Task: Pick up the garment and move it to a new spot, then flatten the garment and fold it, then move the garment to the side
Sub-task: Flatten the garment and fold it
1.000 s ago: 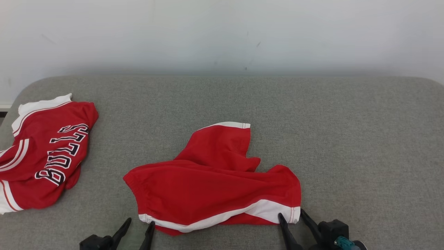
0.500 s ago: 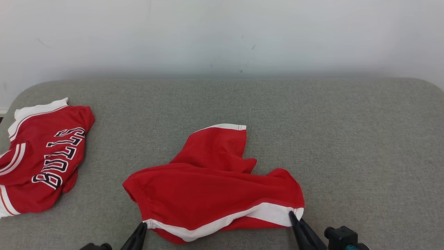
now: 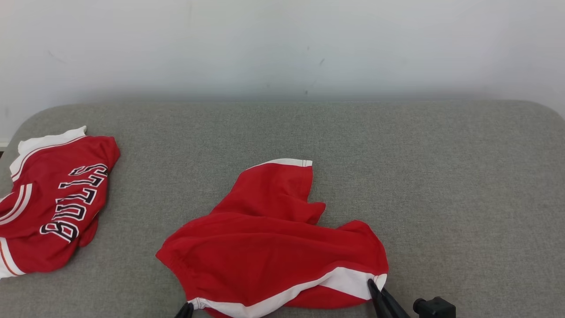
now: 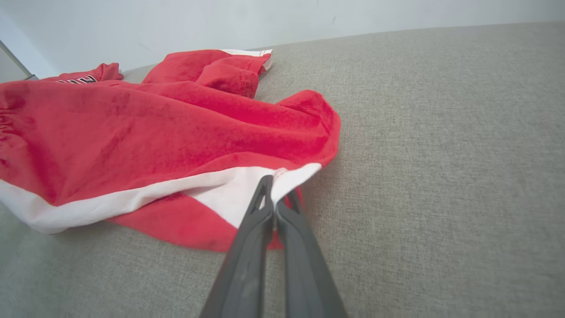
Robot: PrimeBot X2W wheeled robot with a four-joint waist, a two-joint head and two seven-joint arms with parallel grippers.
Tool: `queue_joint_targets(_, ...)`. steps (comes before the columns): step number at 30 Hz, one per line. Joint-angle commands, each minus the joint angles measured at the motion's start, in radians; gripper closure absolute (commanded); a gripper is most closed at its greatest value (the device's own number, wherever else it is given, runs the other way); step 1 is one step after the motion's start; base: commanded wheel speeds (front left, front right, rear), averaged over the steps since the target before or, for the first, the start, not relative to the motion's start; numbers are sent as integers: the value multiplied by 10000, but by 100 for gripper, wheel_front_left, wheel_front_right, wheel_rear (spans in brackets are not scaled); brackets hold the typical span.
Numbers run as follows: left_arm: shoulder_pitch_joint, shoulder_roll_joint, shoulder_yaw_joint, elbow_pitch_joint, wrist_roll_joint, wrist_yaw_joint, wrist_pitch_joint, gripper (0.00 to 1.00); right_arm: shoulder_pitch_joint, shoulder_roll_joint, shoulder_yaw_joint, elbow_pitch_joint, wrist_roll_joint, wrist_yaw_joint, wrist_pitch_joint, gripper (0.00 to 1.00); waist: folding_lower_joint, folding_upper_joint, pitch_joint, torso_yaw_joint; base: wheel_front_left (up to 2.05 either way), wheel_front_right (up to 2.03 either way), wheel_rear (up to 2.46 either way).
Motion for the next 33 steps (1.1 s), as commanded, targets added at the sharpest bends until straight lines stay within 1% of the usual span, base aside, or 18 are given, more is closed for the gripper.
queue_joint_targets(1,-28,7,-50,81,-74,12,-21,100,-31,20,66,80,81,-23,-14,100,0,0,2,-21,0,0,0)
queue_joint_targets(3,-134,125,-357,280,-100,14,-21,100,-158,-23,182,257,161,-23,-14,100,0,0,8,-43,0,0,0)
queue_joint_targets(6,-271,192,-494,469,-244,12,-21,100,-215,-60,232,470,223,-23,-14,100,0,0,0,-67,0,0,0)
queue_joint_targets(7,-303,222,-489,502,-236,12,-21,63,-224,-72,234,525,265,-23,-14,71,0,0,-4,-76,0,0,0)
queue_joint_targets(8,-302,241,-489,535,-249,12,-21,0,-238,-81,245,575,278,-23,-14,0,0,0,-8,-85,0,0,0)
queue_joint_targets(17,-392,332,-680,686,-315,14,-21,0,-299,-152,369,686,323,-23,-14,0,0,0,-44,-132,0,0,0)
queue_joint_targets(27,-767,229,-1132,986,-579,14,-21,0,-421,-179,500,866,345,-23,-14,0,0,0,-67,-148,0,0,0)
queue_joint_targets(28,-810,210,-1224,1018,-679,14,-21,0,-435,-177,525,907,366,-23,-14,13,0,0,-61,-158,0,0,0)
queue_joint_targets(29,-838,202,-1350,1094,-814,12,-21,19,-458,-179,575,981,389,-23,-12,57,0,0,-55,-169,0,0,0)
queue_joint_targets(30,-880,220,-1490,1175,-968,12,-21,65,-502,-174,647,1021,391,-23,-14,82,0,0,-51,-178,0,0,0)
queue_joint_targets(31,-999,309,-1689,1201,-960,12,-21,100,-578,-169,722,1018,383,-23,-14,100,0,0,-48,-192,0,0,0)
queue_joint_targets(33,-1118,359,-1775,1150,-1278,14,-21,100,-683,-146,839,986,389,-23,-14,100,0,0,-48,-225,0,0,0)
